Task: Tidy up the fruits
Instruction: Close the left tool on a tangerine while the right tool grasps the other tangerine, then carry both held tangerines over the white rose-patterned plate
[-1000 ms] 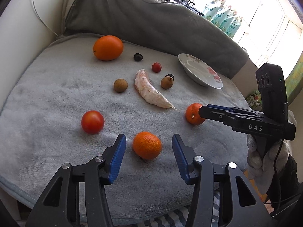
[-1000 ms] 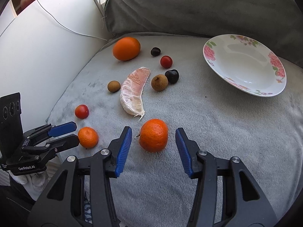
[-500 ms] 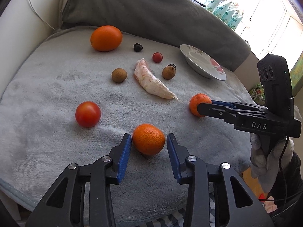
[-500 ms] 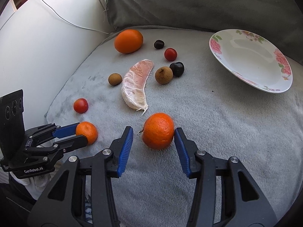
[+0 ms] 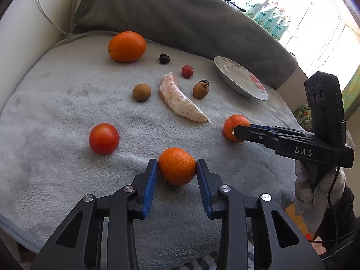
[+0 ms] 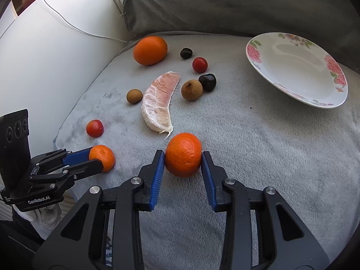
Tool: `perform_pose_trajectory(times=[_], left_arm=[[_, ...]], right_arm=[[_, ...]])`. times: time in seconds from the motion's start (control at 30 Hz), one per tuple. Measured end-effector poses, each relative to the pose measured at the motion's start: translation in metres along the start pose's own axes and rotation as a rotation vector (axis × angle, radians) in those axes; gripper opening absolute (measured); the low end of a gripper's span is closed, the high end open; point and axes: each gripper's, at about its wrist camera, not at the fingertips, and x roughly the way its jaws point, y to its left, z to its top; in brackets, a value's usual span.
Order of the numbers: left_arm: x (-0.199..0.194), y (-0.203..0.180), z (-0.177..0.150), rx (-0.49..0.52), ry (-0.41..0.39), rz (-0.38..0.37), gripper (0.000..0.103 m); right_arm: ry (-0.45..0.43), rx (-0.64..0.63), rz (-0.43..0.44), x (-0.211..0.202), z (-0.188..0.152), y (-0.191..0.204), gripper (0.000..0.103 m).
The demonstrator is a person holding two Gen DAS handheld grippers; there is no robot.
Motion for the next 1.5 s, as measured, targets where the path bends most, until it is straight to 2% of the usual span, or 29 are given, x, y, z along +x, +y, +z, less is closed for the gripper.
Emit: perform_pose_trajectory(times=[0.5, 0.9, 1.23, 1.5], left_arm=[[-0.005, -0.017, 0.026, 0.059, -0.065, -0.023, 0.033], [0.011, -0.051, 0.077, 0.159, -0.133, -0.073, 0.033], [0.056, -0.085, 0.122, 0.211, -0.110, -0.122, 0.033], [0.089, -0.099, 0.136, 0.221, -0.065, -0.125, 0.033]], right_arm=[[-0.076, 0.005, -0.034, -0.028, 0.006, -0.009, 0.034], [-0.182, 0.059, -0.133, -0.061, 0.029, -0.049, 0.034], [-0.198, 0.093, -0.238, -0.063, 0.044, -0.095, 0.034], [-0.174, 0.081, -0.277, -0.056, 0.050, -0.112, 0.034]])
